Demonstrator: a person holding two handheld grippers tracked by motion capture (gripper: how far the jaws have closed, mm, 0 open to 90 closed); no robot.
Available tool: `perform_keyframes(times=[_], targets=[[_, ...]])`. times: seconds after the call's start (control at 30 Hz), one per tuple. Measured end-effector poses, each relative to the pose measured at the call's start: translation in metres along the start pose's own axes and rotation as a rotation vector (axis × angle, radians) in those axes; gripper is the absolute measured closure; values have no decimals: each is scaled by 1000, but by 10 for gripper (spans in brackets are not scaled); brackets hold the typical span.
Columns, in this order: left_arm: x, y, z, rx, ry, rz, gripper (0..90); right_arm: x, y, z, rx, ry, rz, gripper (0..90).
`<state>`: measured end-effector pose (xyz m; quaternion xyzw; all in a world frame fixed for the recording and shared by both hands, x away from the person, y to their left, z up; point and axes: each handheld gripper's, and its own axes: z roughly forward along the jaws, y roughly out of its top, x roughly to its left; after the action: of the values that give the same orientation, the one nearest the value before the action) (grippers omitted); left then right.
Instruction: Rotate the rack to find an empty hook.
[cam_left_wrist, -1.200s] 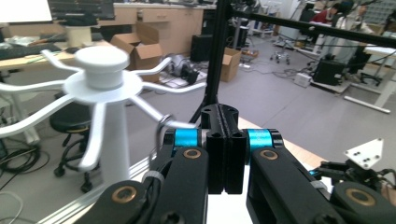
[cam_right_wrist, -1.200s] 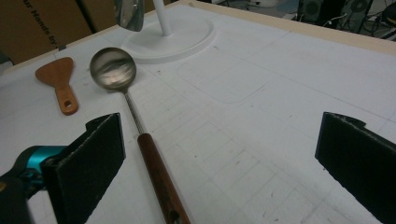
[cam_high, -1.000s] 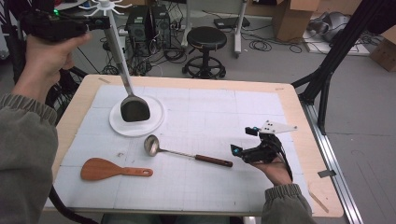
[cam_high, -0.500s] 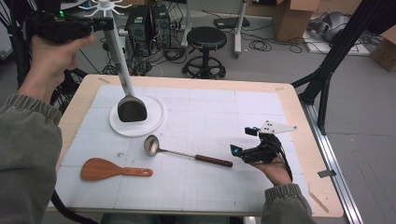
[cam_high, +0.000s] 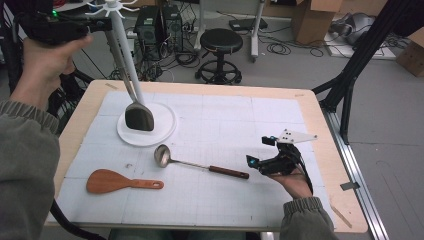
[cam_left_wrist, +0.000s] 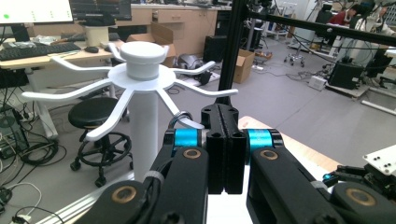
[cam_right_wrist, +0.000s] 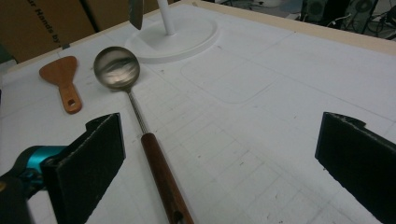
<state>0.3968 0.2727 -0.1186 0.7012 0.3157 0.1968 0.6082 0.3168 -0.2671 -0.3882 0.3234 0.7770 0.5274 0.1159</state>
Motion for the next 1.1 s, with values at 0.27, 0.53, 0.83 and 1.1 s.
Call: perform_keyframes(times=[0.27, 0.53, 0.83, 1.1], targets=[[3, 0, -2, -3, -7, -1, 897, 0, 0, 0, 0, 2, -1, 7], [5, -1, -4, 0, -8, 1, 897, 0, 0, -1, 1, 1, -2, 7], [6, -6, -7, -18, -23, -9, 896, 0, 0, 0, -1, 1, -4, 7], [8, -8, -13, -25, -17, -16, 896, 1, 0, 0, 2, 1, -2, 7]])
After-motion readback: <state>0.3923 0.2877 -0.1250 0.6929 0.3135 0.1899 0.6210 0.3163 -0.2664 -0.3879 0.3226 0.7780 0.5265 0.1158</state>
